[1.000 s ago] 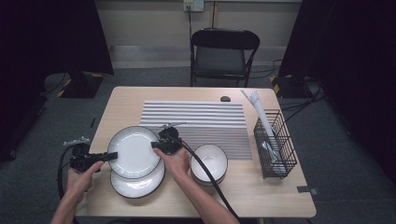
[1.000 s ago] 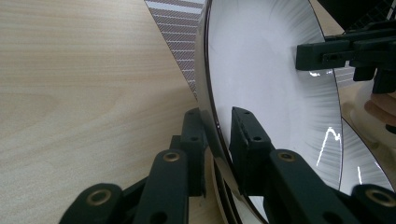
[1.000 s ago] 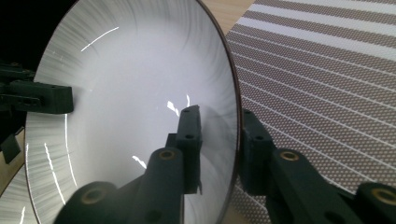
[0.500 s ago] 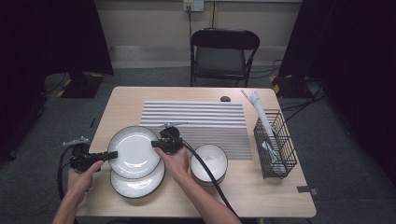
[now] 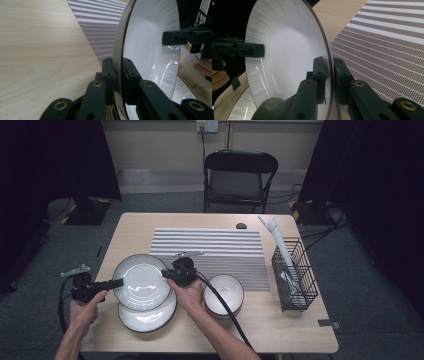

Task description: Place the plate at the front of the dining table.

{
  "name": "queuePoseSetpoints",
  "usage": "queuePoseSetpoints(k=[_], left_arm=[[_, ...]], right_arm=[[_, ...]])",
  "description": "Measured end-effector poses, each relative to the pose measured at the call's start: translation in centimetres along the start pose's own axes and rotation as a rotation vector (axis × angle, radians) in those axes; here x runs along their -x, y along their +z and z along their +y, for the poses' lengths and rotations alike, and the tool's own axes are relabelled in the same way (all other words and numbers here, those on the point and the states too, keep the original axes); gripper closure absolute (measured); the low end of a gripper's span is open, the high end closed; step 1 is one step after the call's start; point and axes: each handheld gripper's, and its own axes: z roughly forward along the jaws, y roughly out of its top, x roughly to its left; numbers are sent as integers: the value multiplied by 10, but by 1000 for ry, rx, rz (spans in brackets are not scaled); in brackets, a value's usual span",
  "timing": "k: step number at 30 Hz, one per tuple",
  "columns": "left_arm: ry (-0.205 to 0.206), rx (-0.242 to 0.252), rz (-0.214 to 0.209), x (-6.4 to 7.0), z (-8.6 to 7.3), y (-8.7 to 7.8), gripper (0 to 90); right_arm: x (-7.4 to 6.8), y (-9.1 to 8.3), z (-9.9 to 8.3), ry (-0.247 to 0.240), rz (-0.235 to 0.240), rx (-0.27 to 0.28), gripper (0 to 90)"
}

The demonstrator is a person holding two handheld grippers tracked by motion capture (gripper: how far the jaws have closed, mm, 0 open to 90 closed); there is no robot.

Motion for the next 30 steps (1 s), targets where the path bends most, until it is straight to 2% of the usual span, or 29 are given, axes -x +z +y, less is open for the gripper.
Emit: queuePoseSetpoints(k=[3, 9, 11, 17, 30], left_arm=[[-4, 5, -2, 1, 1, 0, 826], [24, 21, 15, 3, 5, -5, 831], [24, 19, 16, 3, 5, -6, 831], [32, 29, 25, 4, 7, -8, 825], [56, 52, 15, 9, 15, -18, 825]], right_arm=[[0, -1, -1, 1, 5, 5, 822], [-2, -3, -1, 12, 15, 34, 825], [-4, -2, -1, -1, 13, 38, 826], [-7, -5, 1, -15, 19, 40, 838], [-15, -14, 8, -24, 24, 28, 846]])
